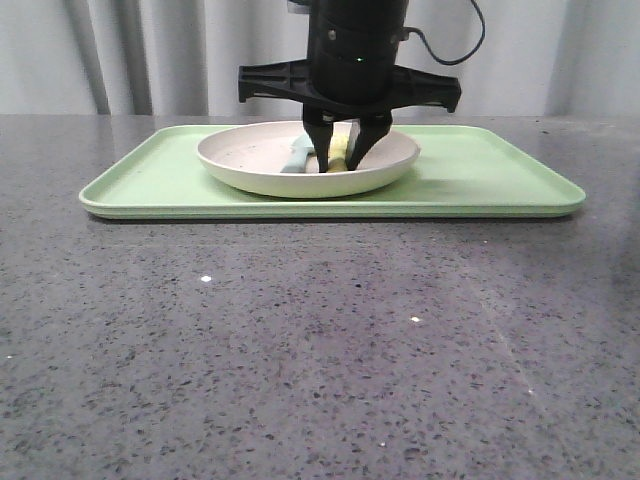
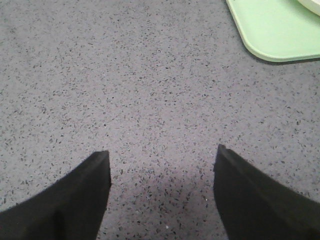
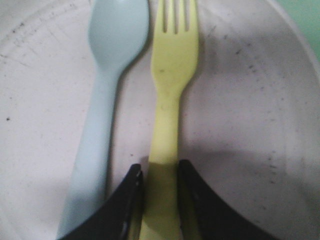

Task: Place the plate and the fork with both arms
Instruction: 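Close the right gripper on the yellow fork handle, then lift the fork out of the plate and move it beside the plate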

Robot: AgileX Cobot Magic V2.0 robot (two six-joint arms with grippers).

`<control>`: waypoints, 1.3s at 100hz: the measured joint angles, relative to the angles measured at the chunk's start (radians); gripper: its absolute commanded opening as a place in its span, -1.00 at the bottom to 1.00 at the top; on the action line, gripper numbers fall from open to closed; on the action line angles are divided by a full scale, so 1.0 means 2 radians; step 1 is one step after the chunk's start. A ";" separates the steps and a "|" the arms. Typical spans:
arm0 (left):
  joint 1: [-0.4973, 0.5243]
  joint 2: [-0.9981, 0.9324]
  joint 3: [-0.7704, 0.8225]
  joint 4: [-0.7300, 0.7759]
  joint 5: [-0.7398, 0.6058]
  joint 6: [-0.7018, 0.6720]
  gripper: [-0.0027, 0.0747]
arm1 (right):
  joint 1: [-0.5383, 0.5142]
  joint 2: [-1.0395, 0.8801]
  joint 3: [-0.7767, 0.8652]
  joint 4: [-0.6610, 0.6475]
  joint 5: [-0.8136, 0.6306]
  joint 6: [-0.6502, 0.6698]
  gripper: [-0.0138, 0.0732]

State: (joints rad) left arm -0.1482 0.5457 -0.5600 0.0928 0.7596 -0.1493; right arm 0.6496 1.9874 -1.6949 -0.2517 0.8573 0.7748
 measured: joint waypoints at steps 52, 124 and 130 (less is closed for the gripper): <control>0.000 0.000 0.000 0.000 0.000 0.000 0.21 | 0.000 -0.011 -0.071 -0.018 0.081 -0.009 -0.60; 0.000 0.000 0.000 0.000 0.000 0.000 0.21 | -0.001 -0.045 -0.072 -0.062 0.098 -0.064 -0.60; 0.000 0.000 0.000 0.000 0.000 0.000 0.21 | -0.001 -0.045 -0.072 -0.065 0.099 -0.065 -0.60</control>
State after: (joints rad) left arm -0.1482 0.5457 -0.5600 0.0928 0.7596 -0.1493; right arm 0.6478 1.8980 -1.8397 -0.3823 1.0549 0.6450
